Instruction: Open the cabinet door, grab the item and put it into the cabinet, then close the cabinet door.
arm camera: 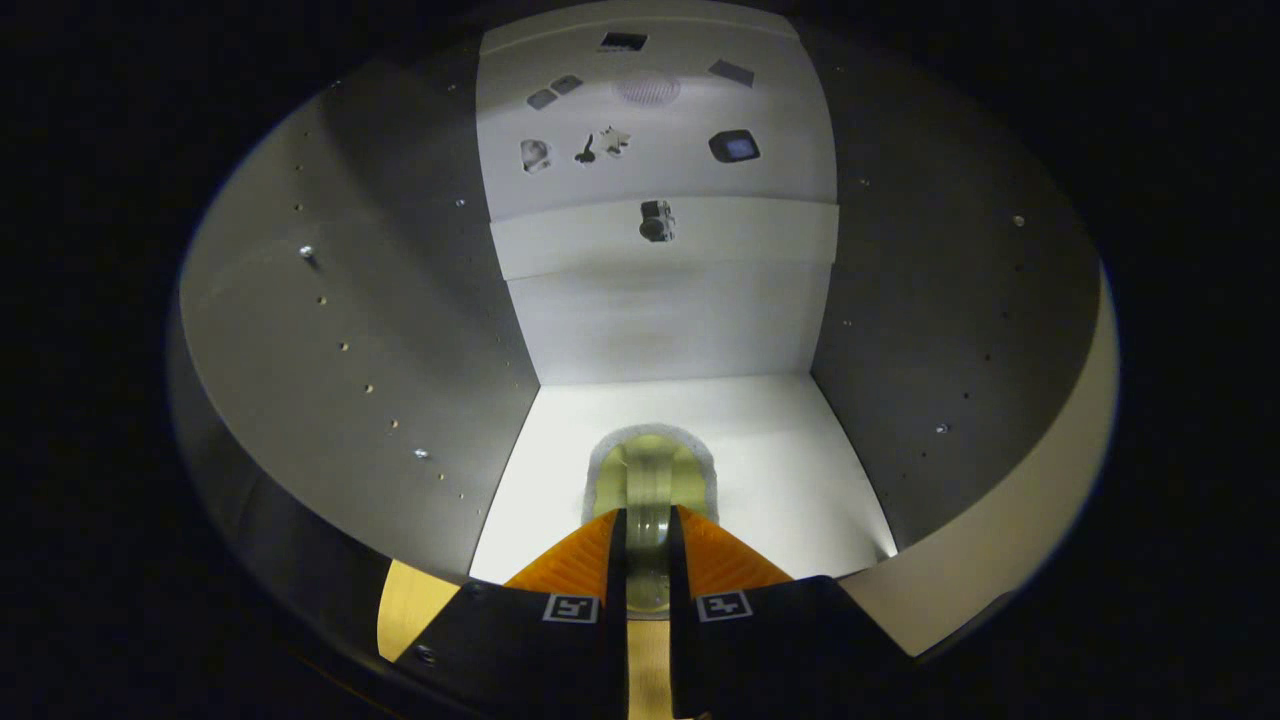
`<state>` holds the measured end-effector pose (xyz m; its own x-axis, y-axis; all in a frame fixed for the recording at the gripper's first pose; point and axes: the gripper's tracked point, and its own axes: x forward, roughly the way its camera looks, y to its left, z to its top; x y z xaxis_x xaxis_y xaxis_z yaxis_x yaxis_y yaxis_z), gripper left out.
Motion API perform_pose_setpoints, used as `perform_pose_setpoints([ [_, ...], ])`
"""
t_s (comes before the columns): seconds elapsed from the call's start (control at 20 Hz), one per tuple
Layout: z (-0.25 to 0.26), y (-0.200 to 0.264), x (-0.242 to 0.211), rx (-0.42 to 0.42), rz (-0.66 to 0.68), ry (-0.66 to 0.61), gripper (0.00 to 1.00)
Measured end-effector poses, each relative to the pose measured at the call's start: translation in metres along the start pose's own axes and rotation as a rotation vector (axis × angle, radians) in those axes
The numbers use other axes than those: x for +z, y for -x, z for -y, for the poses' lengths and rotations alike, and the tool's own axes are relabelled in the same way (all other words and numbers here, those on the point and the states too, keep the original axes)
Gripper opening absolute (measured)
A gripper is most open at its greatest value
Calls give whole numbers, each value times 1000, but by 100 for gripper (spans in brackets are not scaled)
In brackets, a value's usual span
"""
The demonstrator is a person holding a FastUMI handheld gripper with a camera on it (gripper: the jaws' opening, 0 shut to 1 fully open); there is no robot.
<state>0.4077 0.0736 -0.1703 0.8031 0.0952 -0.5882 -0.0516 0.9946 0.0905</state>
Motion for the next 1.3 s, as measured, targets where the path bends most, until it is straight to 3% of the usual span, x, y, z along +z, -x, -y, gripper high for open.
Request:
perform_pose_setpoints([
  [0.35, 27, -56, -10, -63, -76, -11, 21],
  [0.8, 47, -74, -1, -98, -71, -88, 23],
  [0.85, 47, -73, 1, -95, -58, -82, 27],
  [1.1, 46, -52, 11, -117, 8, -22, 100],
  [1.3, 46, -24, 29, -132, 109, -10, 100],
])
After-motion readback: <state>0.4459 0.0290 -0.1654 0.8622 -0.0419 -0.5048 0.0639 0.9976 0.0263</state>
